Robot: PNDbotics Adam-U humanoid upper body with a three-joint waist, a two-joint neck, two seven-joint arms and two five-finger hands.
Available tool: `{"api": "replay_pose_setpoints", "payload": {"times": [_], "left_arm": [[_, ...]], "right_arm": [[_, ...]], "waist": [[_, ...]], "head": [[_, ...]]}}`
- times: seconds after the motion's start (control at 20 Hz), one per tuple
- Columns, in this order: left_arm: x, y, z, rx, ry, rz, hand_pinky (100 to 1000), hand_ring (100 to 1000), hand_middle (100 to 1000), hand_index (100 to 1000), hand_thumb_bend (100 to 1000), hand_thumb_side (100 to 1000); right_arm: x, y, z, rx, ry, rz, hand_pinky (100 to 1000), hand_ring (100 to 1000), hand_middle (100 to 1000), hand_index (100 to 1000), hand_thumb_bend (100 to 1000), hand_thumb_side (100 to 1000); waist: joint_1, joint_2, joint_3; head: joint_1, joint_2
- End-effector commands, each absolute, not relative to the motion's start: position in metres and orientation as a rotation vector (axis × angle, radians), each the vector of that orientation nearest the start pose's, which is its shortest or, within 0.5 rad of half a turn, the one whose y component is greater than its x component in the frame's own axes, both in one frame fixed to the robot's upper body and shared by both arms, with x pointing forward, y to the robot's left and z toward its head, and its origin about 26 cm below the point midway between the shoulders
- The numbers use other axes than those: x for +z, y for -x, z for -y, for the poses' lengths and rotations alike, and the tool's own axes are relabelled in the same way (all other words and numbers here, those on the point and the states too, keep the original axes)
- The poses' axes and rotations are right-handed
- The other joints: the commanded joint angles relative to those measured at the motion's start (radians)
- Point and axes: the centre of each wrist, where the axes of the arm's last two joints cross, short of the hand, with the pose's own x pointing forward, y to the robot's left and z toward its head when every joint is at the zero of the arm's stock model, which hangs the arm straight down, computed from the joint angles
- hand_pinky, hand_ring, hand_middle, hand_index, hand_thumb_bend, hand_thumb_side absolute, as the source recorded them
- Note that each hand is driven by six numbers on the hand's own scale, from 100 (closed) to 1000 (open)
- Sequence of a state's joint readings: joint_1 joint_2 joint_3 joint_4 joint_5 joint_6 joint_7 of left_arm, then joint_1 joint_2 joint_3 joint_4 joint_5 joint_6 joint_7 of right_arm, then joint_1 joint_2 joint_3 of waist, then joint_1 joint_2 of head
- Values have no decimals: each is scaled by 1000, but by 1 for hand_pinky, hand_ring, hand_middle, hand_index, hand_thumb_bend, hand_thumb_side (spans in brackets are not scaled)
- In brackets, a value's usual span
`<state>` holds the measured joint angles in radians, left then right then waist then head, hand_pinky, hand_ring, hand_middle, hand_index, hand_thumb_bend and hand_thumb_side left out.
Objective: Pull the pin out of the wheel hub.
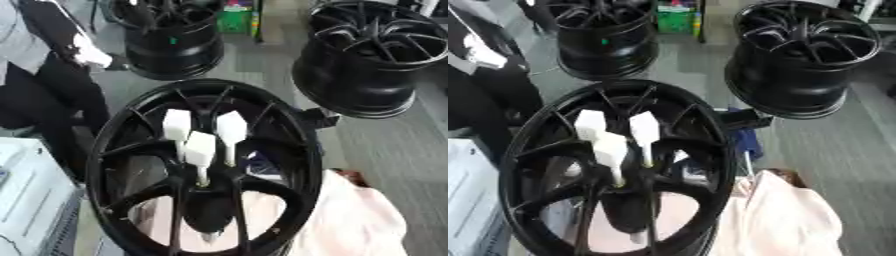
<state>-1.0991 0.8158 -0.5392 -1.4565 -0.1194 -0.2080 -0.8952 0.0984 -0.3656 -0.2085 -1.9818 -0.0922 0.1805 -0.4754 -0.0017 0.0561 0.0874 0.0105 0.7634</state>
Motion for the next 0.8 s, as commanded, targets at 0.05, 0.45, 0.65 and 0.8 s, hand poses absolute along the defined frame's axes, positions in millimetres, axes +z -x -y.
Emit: {"api": "replay_pose_setpoints", "payload": {"times": [0.05, 0.45, 0.65, 0.8], "left_arm": [[349, -398, -219, -2219, -371, 1417, 811, 795, 703, 838, 402, 385], [343, -398, -202, -2241, -314, 1389, 823, 812, 729, 868, 422, 410], [340, -395, -199, -2231, -297, 1368, 827, 820, 739, 882, 450, 430], [338, -392, -199, -2208, -299, 1347, 829, 822, 741, 882, 456, 434]], "right_arm": [[124, -237, 355, -279, 716, 1768, 707, 711, 743, 764, 100, 758], [124, -237, 355, -280, 715, 1767, 707, 712, 743, 764, 100, 758], [123, -237, 355, -284, 711, 1765, 707, 712, 743, 764, 100, 761], [123, -237, 354, -289, 707, 1764, 707, 712, 743, 765, 100, 761]], "waist": [[1, -11, 1], [2, -14, 2], [3, -12, 1], [4, -11, -1]], "head": [[4, -2], [5, -7], [4, -6], [5, -6]]}}
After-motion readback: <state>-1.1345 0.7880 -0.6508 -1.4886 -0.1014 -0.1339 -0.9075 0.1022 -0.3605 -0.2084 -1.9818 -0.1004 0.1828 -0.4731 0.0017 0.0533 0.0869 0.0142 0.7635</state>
